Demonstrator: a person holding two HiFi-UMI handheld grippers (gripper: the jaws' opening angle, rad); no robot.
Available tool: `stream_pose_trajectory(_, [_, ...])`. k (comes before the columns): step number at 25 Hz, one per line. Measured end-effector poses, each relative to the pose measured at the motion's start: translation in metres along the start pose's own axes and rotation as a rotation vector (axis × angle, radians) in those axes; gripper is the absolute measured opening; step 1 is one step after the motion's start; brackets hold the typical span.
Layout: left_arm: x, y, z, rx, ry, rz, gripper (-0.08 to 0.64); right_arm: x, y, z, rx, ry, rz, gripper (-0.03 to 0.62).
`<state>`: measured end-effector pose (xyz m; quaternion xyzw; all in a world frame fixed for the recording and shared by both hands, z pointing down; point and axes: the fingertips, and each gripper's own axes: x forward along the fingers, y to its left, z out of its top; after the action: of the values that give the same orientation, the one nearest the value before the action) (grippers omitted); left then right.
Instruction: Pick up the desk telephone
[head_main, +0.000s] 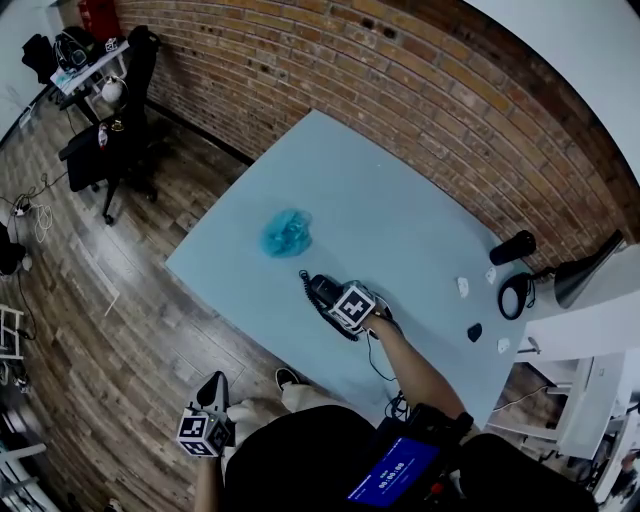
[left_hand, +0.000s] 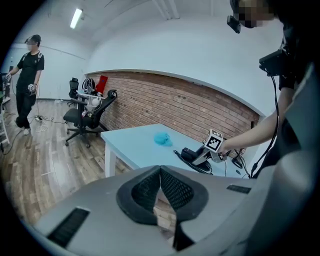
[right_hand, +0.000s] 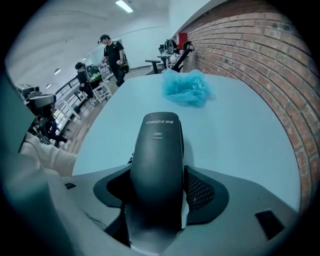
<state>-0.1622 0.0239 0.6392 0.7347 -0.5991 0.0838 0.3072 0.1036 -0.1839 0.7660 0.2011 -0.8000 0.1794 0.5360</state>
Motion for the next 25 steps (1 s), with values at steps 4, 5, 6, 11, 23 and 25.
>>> stream_pose_trajectory(4, [0.000,0.005,-0.001,-0.021,-0.020,0.017,0.009,0.003,0.002,-0.007,-0.063,0.086,-0.009,0.290])
stream_pose_trajectory(5, [-0.001,0.006,-0.002,-0.027,-0.026,0.021,0.009,0.003,0.002,-0.009,-0.056,0.097,-0.010,0.290])
stream_pose_trajectory(6, [-0.003,0.008,-0.004,-0.033,-0.030,0.025,0.009,0.003,0.001,-0.011,-0.047,0.106,-0.012,0.290])
stream_pose_trajectory(11, [-0.012,0.017,-0.013,-0.061,-0.034,0.052,0.009,0.004,0.000,-0.012,0.012,0.172,-0.017,0.287])
stream_pose_trajectory(23, [-0.035,0.042,-0.022,-0.104,-0.053,0.114,0.009,0.005,0.001,-0.013,0.017,0.202,-0.013,0.282])
stream_pose_trajectory(25, [-0.034,0.040,-0.027,-0.104,-0.046,0.108,0.009,0.005,0.002,-0.010,0.021,0.199,-0.015,0.276])
